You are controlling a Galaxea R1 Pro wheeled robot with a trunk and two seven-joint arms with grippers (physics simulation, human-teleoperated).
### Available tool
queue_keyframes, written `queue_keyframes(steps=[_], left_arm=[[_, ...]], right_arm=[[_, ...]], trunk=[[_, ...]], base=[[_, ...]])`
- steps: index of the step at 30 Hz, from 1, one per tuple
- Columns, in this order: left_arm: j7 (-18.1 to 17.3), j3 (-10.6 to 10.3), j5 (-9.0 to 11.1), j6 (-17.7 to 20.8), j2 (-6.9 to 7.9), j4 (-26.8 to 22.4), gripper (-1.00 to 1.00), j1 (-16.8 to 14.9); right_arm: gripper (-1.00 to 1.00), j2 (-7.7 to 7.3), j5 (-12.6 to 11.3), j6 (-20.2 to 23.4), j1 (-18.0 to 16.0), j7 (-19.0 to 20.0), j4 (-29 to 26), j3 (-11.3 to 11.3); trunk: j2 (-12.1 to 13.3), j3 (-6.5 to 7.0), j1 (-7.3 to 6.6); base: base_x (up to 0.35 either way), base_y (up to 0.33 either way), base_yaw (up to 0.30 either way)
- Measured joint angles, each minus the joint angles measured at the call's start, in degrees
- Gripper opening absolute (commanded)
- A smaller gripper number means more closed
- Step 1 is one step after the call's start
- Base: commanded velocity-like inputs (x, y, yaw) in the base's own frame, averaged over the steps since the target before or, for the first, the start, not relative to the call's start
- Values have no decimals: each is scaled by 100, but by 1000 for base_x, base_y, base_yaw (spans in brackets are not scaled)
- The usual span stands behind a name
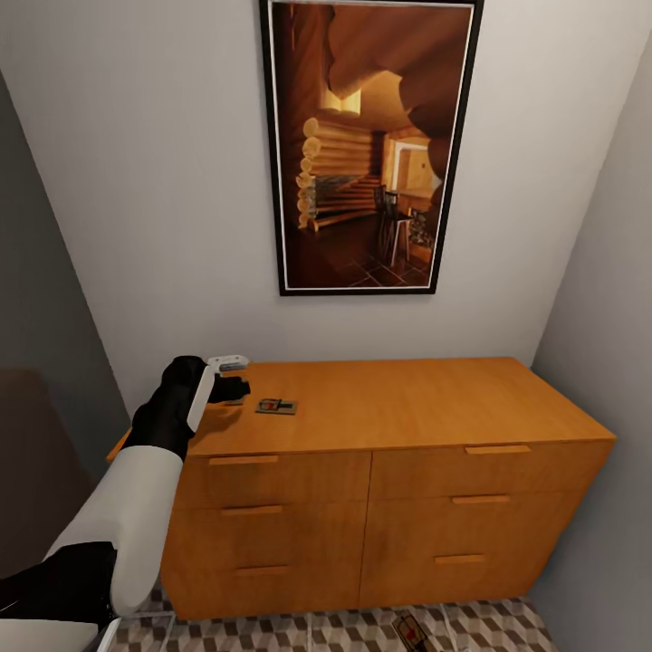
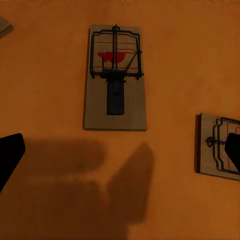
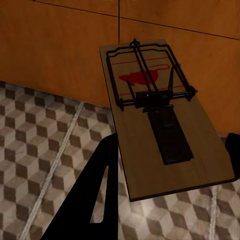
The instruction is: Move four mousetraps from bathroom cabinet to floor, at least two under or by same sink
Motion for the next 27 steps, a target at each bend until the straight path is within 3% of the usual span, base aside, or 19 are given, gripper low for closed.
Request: queue_keyframes(steps=[11,16,27], left_arm=[[0,-2,9,-2,0,25,100,0],[0,0,17,-1,0,29,100,0],[0,0,1,-6,0,60,100,0]], right_arm=[[-100,-7,-3,0,0,-92,0,-9],[-100,0,-1,4,0,-301,0,-1],[-100,-6,0,9,0,-328,0,0]], trunk=[[0,0,0],[0,0,0],[0,0,0]], base=[[7,0,0],[156,0,0],[143,0,0]])
